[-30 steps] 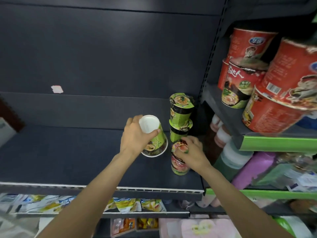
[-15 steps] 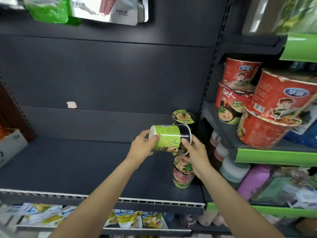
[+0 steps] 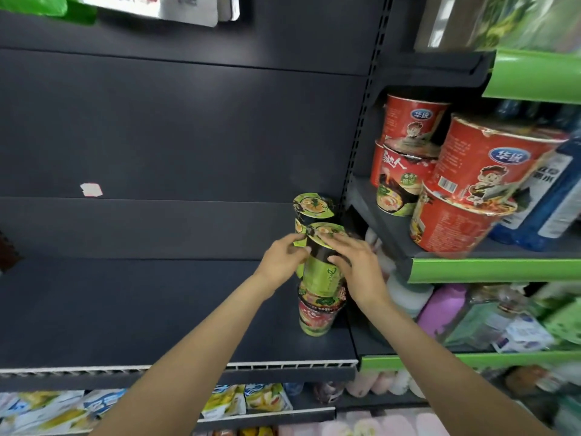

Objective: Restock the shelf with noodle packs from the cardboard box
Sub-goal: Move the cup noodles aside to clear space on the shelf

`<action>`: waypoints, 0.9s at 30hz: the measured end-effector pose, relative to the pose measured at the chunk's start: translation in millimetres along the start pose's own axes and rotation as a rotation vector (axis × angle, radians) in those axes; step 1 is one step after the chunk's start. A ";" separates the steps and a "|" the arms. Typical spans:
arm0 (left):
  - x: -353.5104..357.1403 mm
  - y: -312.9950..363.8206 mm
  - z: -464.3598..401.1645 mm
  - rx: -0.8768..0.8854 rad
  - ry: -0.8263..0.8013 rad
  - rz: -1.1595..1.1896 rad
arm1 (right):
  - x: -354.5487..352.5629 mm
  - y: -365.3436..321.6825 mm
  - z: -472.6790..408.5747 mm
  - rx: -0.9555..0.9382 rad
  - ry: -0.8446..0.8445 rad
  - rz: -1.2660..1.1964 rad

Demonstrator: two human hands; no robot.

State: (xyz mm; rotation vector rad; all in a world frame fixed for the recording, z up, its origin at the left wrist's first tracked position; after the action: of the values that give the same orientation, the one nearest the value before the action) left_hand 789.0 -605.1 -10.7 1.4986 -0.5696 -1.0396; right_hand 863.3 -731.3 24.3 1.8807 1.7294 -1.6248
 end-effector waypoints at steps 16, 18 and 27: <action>11.5 -6.4 3.9 -0.087 -0.030 0.094 | 7.6 5.9 10.9 -0.022 -0.088 0.079; 10.3 -7.9 5.7 -0.072 -0.026 0.049 | 8.2 6.2 12.8 -0.002 -0.105 0.099; -15.8 19.9 28.2 0.084 0.114 -0.308 | 4.4 -25.0 19.5 -0.045 -0.023 0.246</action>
State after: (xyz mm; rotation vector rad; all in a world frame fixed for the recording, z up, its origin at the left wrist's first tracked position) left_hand 761.4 -611.1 14.6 1.7453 -0.3100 -1.1663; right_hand 831.4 -733.2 26.4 1.9558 1.4450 -1.4973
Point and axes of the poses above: each hand's wrist, its own z-axis away from the middle knuckle, its own x-axis out of the palm, y = z × x, the point moved 8 cm from there along -z, towards the middle knuckle, and after that the axes turned 1 degree about -y, right-handed, at the moved point
